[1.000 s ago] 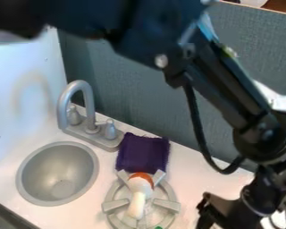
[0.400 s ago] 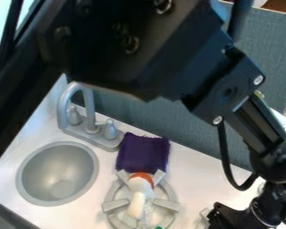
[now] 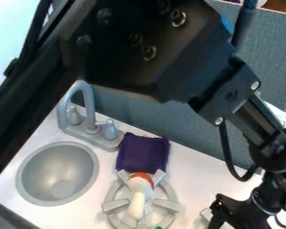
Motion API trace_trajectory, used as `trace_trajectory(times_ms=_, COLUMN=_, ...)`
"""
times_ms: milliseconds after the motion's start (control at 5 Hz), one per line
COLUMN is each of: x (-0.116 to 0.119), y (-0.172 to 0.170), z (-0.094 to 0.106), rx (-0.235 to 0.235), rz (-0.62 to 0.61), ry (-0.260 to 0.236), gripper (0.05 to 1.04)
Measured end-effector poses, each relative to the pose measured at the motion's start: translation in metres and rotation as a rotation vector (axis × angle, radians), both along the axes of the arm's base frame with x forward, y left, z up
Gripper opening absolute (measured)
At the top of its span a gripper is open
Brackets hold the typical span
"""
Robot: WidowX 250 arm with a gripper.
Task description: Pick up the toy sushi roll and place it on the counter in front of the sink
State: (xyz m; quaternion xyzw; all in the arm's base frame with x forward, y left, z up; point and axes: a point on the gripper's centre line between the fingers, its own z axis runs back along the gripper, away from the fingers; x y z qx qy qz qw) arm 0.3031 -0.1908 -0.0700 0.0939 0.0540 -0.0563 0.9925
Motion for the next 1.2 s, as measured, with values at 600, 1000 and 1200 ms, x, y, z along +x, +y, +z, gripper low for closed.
trace_trajectory(times_ms=600, x=0.016, y=-0.007, z=-0.015, rx=-0.103, rz=0.017, ry=0.033, gripper=0.966)
trace_trajectory(times_ms=1000, x=0.019, y=-0.011, z=-0.017, rx=-0.127, rz=0.018, ry=0.026, gripper=0.532)
trace_trajectory(times_ms=1200, x=0.011, y=-0.007, z=-0.018, rx=-0.127, rz=0.026, ry=0.033, gripper=0.468)
